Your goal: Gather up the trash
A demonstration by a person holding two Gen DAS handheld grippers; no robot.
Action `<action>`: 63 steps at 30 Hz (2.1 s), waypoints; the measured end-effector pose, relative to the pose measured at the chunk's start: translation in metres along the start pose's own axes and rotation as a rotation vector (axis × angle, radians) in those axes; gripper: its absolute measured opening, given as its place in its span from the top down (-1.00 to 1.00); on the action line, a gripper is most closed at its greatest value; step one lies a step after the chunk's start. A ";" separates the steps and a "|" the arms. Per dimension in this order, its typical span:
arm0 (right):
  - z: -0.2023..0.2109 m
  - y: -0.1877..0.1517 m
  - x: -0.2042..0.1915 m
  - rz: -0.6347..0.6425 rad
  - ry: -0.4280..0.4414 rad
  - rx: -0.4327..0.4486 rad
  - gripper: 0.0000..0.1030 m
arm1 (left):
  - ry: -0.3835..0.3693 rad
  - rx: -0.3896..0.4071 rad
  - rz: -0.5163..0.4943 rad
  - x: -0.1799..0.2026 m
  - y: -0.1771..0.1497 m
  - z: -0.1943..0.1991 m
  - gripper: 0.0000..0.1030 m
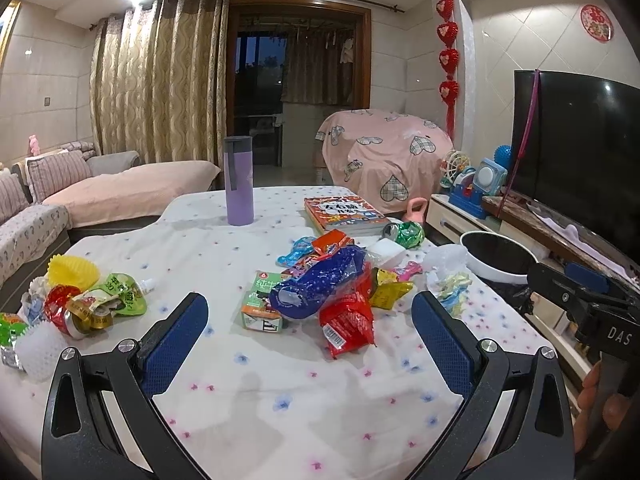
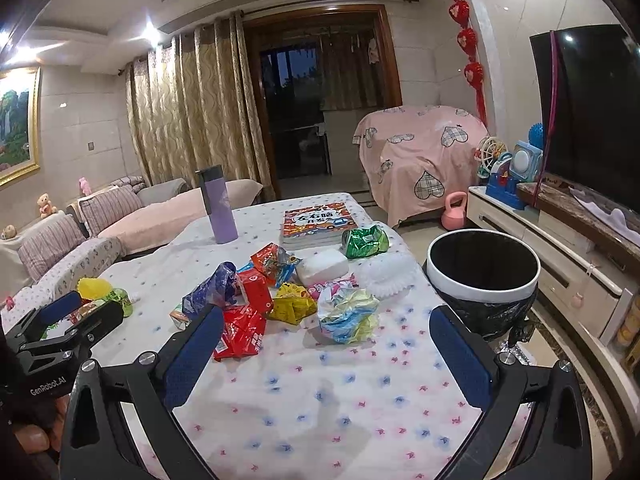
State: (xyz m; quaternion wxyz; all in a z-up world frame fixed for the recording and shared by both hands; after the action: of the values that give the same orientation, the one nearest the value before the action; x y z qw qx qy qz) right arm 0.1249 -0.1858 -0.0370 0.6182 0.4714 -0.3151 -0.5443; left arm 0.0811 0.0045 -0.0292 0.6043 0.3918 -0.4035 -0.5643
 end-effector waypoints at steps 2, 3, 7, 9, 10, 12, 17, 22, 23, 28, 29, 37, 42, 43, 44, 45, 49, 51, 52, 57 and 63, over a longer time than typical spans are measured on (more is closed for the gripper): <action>0.000 0.000 0.000 -0.001 0.003 0.001 -1.00 | 0.002 0.002 -0.003 0.000 0.000 0.002 -1.00; 0.000 0.000 0.000 -0.001 0.004 0.000 -1.00 | 0.001 0.002 -0.004 0.000 0.000 0.002 -1.00; 0.000 0.000 -0.001 -0.004 0.010 0.001 -1.00 | 0.000 0.000 -0.007 0.002 -0.001 0.002 -1.00; 0.000 0.000 -0.001 -0.006 0.013 0.002 -1.00 | 0.001 0.001 -0.006 0.002 -0.001 0.002 -1.00; 0.000 0.000 -0.001 -0.007 0.014 0.003 -1.00 | 0.001 0.001 -0.006 0.002 -0.001 0.002 -1.00; 0.001 0.000 -0.002 -0.010 0.021 0.004 -1.00 | -0.001 0.000 -0.006 0.002 -0.001 0.001 -1.00; 0.002 0.000 -0.002 -0.016 0.031 0.004 -1.00 | -0.005 -0.001 -0.005 0.002 -0.001 0.001 -1.00; 0.001 -0.002 -0.001 -0.022 0.036 0.001 -1.00 | -0.004 -0.003 -0.006 0.002 -0.002 0.001 -1.00; 0.001 -0.002 -0.002 -0.022 0.037 0.001 -1.00 | -0.004 -0.002 -0.006 0.002 -0.002 0.001 -1.00; 0.000 -0.003 -0.002 -0.023 0.043 0.001 -1.00 | -0.009 -0.009 -0.006 0.003 -0.004 0.000 -1.00; -0.001 -0.003 -0.002 -0.023 0.043 0.000 -1.00 | -0.012 -0.012 -0.005 0.003 -0.004 -0.001 -1.00; -0.008 -0.005 0.000 -0.027 0.043 -0.012 -1.00 | -0.023 -0.040 -0.003 0.001 -0.009 -0.011 -1.00; -0.017 -0.008 0.003 -0.032 0.046 -0.030 -1.00 | -0.022 -0.069 -0.010 -0.001 -0.013 -0.023 -1.00; -0.019 -0.009 0.004 -0.034 0.046 -0.036 -1.00 | -0.020 -0.075 -0.014 -0.001 -0.014 -0.026 -1.00; -0.021 -0.010 0.005 -0.036 0.049 -0.042 -1.00 | -0.018 -0.080 -0.016 -0.001 -0.014 -0.029 -1.00; -0.023 -0.010 0.005 -0.039 0.053 -0.049 -1.00 | -0.014 -0.084 -0.016 -0.002 -0.014 -0.033 -1.00; -0.034 -0.013 0.010 -0.053 0.056 -0.076 -1.00 | -0.003 -0.115 -0.017 -0.005 -0.014 -0.050 -1.00; -0.043 -0.016 0.014 -0.065 0.056 -0.097 -1.00 | -0.009 -0.140 -0.020 -0.005 -0.015 -0.062 -1.00; -0.047 -0.017 0.016 -0.070 0.056 -0.106 -1.00 | -0.010 -0.148 -0.022 -0.006 -0.016 -0.067 -1.00; -0.071 -0.025 0.023 -0.082 0.048 -0.164 -0.98 | -0.018 -0.191 -0.016 -0.008 -0.017 -0.094 -1.00; -0.100 -0.032 0.031 -0.110 0.046 -0.221 -0.96 | -0.028 -0.237 -0.056 -0.003 -0.018 -0.125 -1.00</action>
State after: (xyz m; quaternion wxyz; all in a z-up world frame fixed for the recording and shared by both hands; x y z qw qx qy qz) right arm 0.2097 -0.1910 -0.1067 0.6429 0.4293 -0.2125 -0.5977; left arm 0.1904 0.0085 -0.0923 0.6245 0.3209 -0.3314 -0.6303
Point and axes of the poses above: each gripper's, at about its wrist camera, not at the fingertips, and z roughly against the way its jaws point, x to its right, y to its top, the point moved 10 cm from there along -z, roughly the way its jaws point, and after that the axes turned 1 degree about x, right-handed, at the moved point
